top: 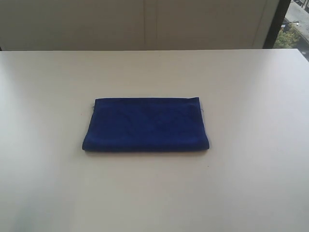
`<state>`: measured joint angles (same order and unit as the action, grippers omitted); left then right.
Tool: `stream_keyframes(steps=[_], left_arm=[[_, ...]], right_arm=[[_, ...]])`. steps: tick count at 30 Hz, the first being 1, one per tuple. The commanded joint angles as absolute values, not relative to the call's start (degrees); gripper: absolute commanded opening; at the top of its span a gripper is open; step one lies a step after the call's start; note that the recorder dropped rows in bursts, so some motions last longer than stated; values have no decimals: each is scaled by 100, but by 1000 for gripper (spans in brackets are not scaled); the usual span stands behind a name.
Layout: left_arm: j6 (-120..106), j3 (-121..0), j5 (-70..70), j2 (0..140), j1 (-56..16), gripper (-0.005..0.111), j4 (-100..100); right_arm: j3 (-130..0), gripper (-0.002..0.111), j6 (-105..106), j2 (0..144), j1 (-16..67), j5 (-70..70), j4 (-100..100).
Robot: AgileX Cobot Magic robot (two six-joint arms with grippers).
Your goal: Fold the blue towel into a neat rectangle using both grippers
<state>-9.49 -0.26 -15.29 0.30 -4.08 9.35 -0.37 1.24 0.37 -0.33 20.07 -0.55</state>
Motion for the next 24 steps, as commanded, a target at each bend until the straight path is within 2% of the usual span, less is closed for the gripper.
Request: stream_keyframes(steps=[1,24], left_arm=[[-258,0,-1486,0,-401,0,661],[-44,0,-1465,0,-401,0,380]], right_arm=[[0,0,126,0,-68,1994,0],[0,0,126,0,-68,1994,0]])
